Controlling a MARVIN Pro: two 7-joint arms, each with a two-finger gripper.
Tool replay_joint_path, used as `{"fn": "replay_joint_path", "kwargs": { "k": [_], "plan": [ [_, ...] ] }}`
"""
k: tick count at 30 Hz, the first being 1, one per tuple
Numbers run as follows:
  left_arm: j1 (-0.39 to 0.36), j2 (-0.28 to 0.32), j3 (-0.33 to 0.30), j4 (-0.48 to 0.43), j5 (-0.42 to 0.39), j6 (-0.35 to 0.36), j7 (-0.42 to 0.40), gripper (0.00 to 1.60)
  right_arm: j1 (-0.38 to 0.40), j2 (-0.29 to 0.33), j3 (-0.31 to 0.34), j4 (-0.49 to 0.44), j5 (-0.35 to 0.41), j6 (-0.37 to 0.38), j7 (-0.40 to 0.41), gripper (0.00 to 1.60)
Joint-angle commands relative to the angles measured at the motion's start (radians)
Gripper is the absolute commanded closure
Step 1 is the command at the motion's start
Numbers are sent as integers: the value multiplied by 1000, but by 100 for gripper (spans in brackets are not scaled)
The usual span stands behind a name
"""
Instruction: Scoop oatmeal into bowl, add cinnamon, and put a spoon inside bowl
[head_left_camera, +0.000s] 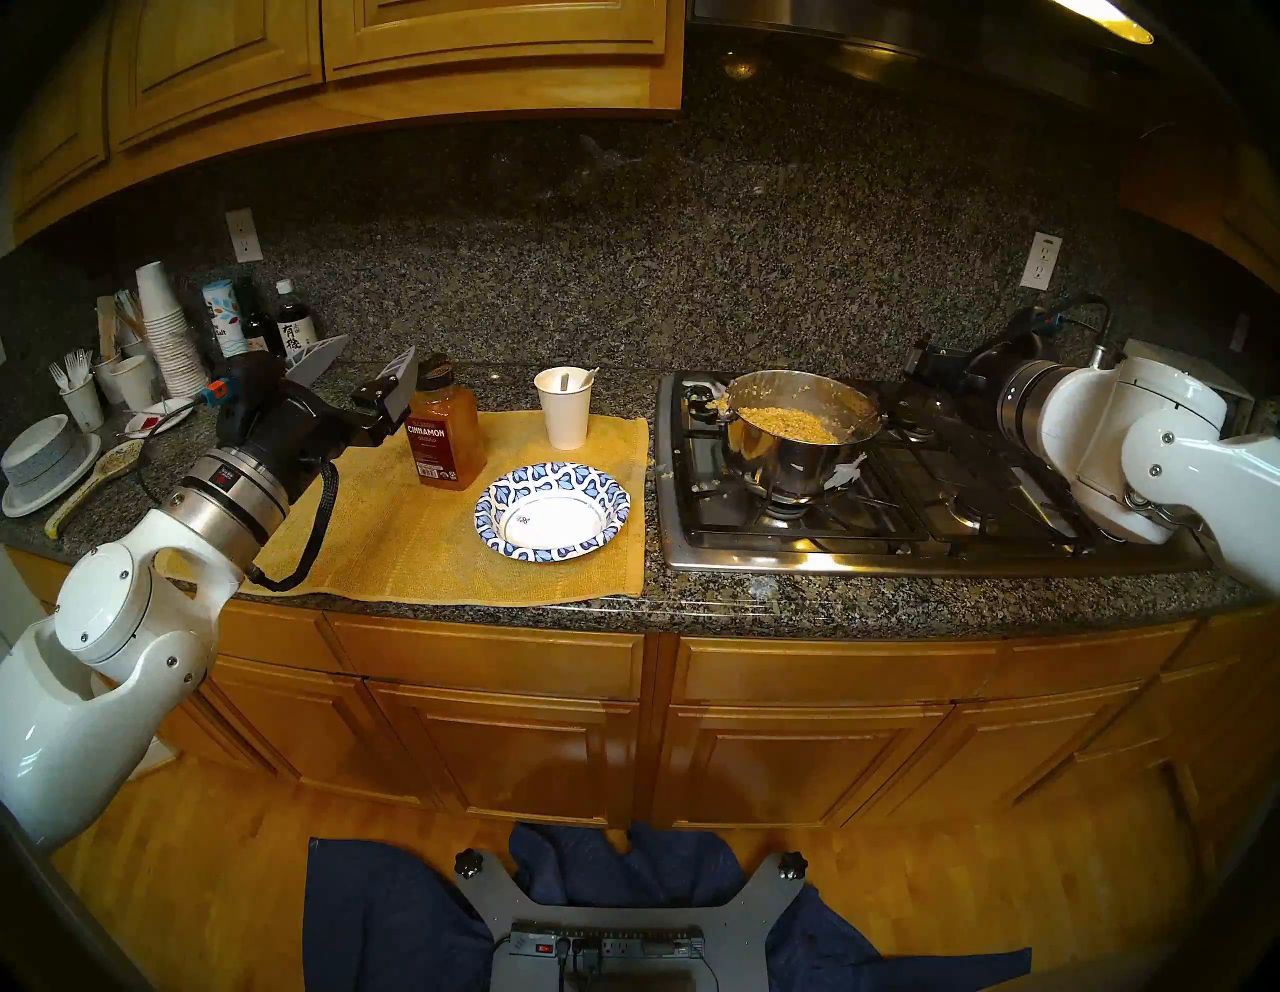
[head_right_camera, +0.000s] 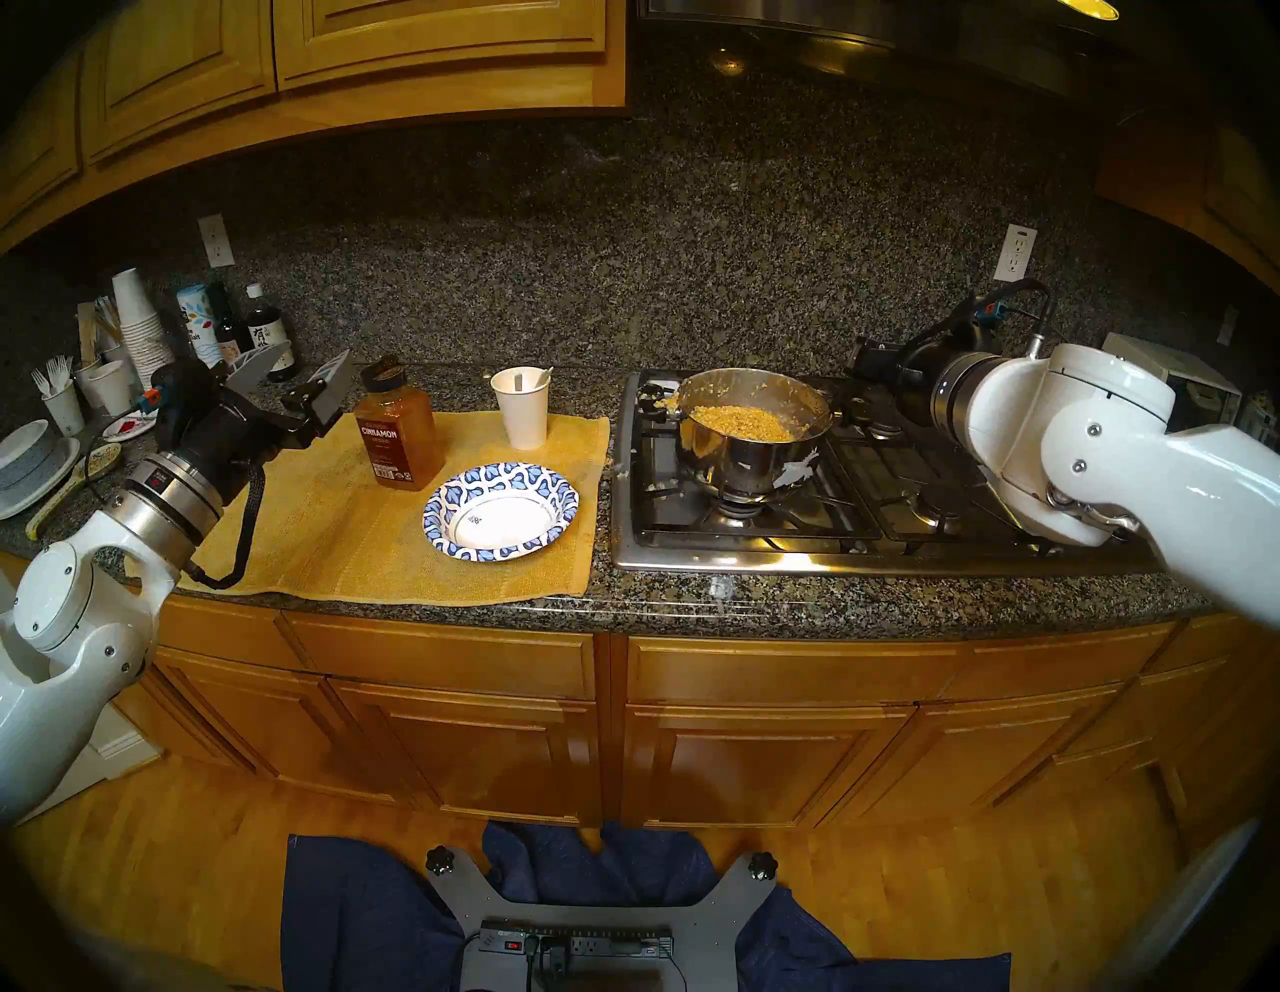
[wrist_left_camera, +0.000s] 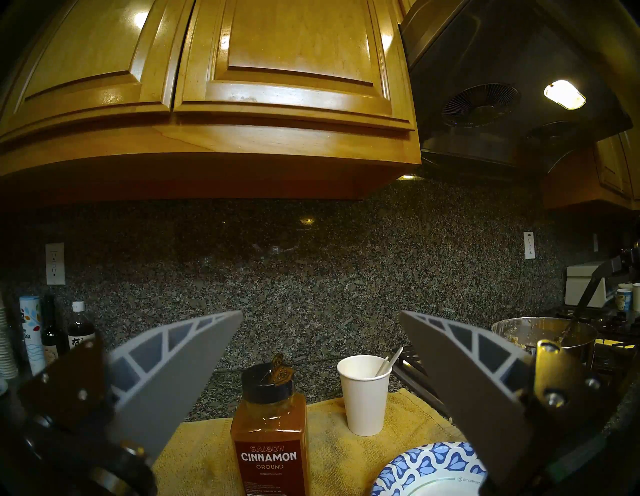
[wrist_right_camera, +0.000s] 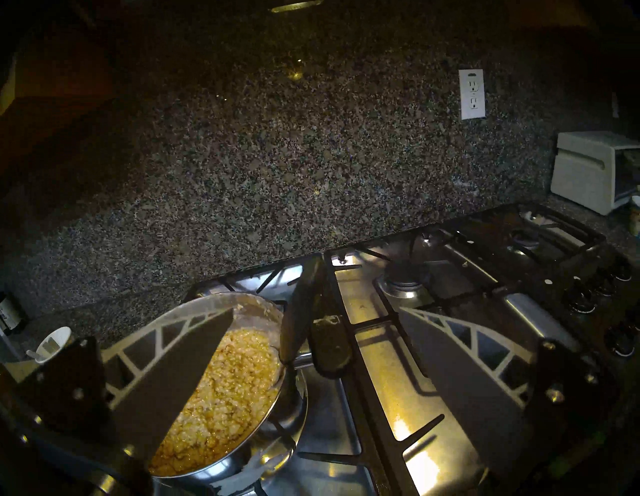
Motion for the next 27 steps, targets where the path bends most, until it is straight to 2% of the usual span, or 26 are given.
{"fn": "replay_joint_path", "kwargs": {
  "k": [1, 2, 3, 5, 6, 7, 8, 11, 17, 20, 27],
  "plan": [
    [-17, 0, -24, -12, 3, -13, 0, 0, 42, -4, -16, 26, -33, -4, 106, 0],
    [-17, 0, -24, -12, 3, -13, 0, 0, 42, -4, -16, 26, -33, -4, 106, 0],
    [-17, -1, -24, -12, 4, -13, -1, 0, 44, -4, -23, 38, -46, -7, 142, 0],
    [-17, -1, -24, -12, 4, -13, -1, 0, 45, -4, -23, 35, -54, -2, 123, 0],
    [-17, -1, -24, -12, 4, -13, -1, 0, 48, -4, -31, 51, -65, -5, 179, 0],
    [-17, -1, -24, -12, 4, -13, -1, 0, 49, -4, -31, 53, -67, -6, 179, 0],
    [-17, -1, -24, -12, 4, -13, -1, 0, 51, -4, -43, 72, -109, 13, 214, 0],
    [-17, -1, -25, -12, 4, -14, -1, 0, 50, -4, -49, 86, -127, 16, 245, 0],
    [-16, -2, -26, -12, 5, -14, -2, 0, 36, -4, -53, 123, -160, 32, 360, 0],
    [-16, -2, -26, -12, 5, -14, -2, 0, 26, -36, -60, 156, -158, 21, 405, 0],
    [-16, -2, -26, -12, 5, -14, -2, 0, 14, -100, -63, 214, -142, -10, 441, 0]
  ]
}}
